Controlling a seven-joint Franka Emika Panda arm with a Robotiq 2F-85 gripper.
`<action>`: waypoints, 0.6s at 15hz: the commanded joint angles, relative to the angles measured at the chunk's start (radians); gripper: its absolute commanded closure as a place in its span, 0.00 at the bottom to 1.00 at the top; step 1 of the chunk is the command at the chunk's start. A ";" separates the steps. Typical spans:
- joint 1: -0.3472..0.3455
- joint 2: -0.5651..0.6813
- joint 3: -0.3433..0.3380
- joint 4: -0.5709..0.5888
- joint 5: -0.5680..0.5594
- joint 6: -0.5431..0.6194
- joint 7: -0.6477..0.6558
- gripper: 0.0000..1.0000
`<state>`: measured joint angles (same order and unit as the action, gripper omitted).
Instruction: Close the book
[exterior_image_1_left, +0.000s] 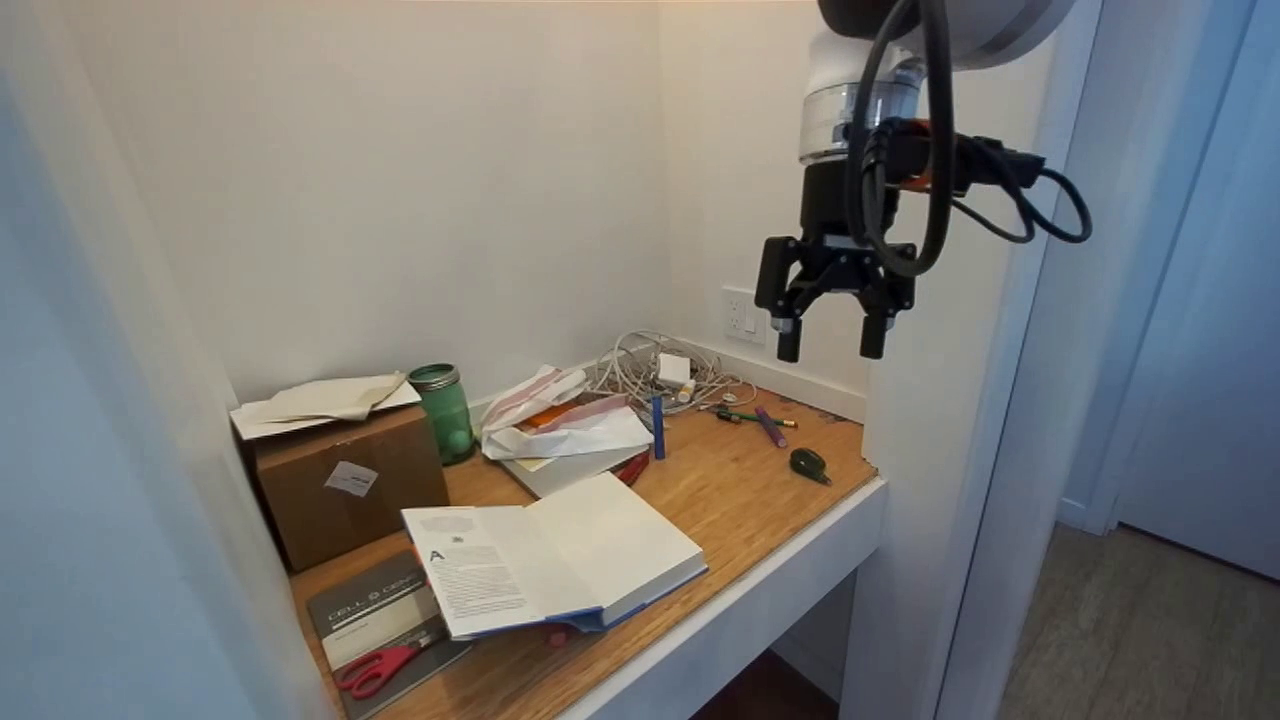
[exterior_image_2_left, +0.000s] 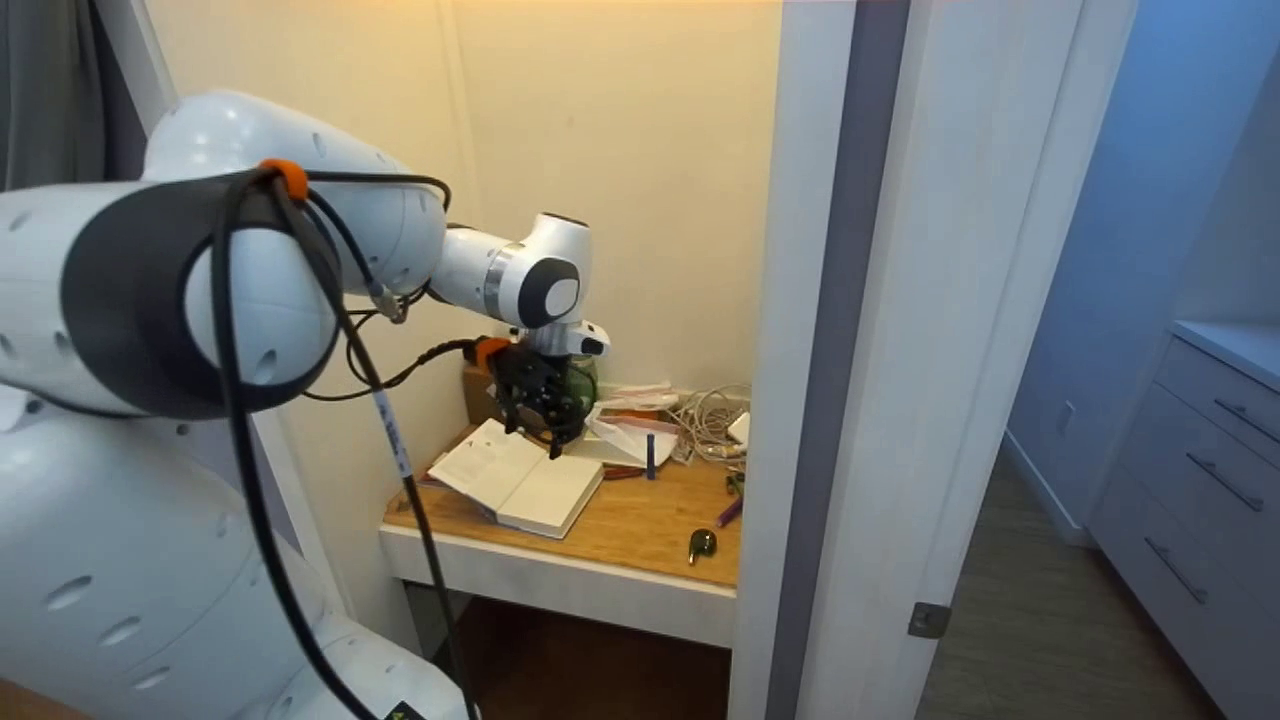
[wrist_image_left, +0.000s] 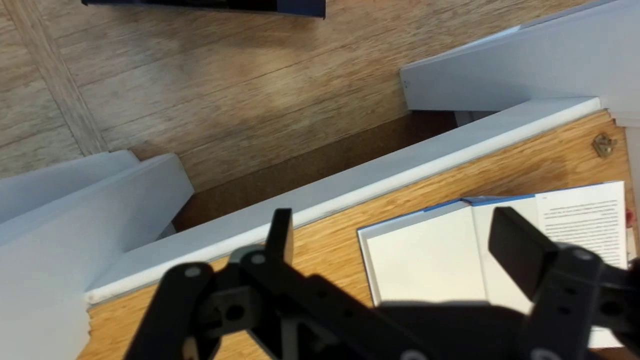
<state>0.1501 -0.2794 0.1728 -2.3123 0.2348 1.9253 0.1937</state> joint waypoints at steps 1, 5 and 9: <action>0.011 0.020 0.015 0.016 -0.001 0.009 0.013 0.00; 0.015 0.059 0.021 0.044 -0.001 0.015 0.020 0.00; 0.035 0.095 0.038 0.072 -0.005 0.044 -0.026 0.00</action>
<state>0.1638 -0.2193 0.1970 -2.2687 0.2333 1.9446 0.2028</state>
